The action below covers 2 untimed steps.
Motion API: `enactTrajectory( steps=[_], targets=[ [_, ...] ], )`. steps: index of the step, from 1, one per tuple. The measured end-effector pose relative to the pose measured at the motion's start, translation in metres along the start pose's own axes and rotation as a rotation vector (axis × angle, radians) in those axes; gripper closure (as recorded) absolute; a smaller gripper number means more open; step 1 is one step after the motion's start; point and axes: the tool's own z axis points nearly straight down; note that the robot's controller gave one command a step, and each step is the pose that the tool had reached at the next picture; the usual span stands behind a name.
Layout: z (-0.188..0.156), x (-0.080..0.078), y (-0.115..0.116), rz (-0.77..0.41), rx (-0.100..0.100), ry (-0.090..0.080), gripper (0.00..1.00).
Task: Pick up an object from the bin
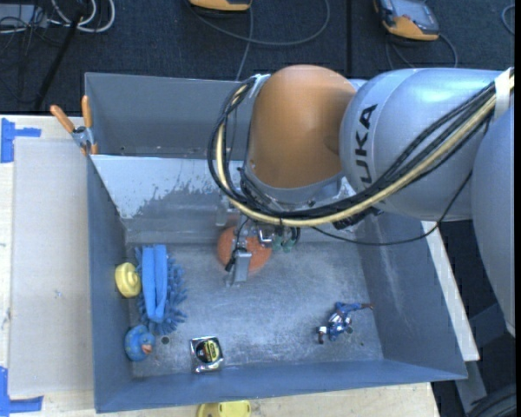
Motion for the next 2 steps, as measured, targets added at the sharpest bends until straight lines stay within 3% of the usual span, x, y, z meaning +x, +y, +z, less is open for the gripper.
enactTrajectory(
  steps=[1, 2],
  targets=[
    [0.0, 0.0, 0.0, 0.001, 0.0, 0.0, 0.0],
    [0.031, -0.021, -0.033, -0.097, -0.001, -0.005, 0.0]
  ],
)
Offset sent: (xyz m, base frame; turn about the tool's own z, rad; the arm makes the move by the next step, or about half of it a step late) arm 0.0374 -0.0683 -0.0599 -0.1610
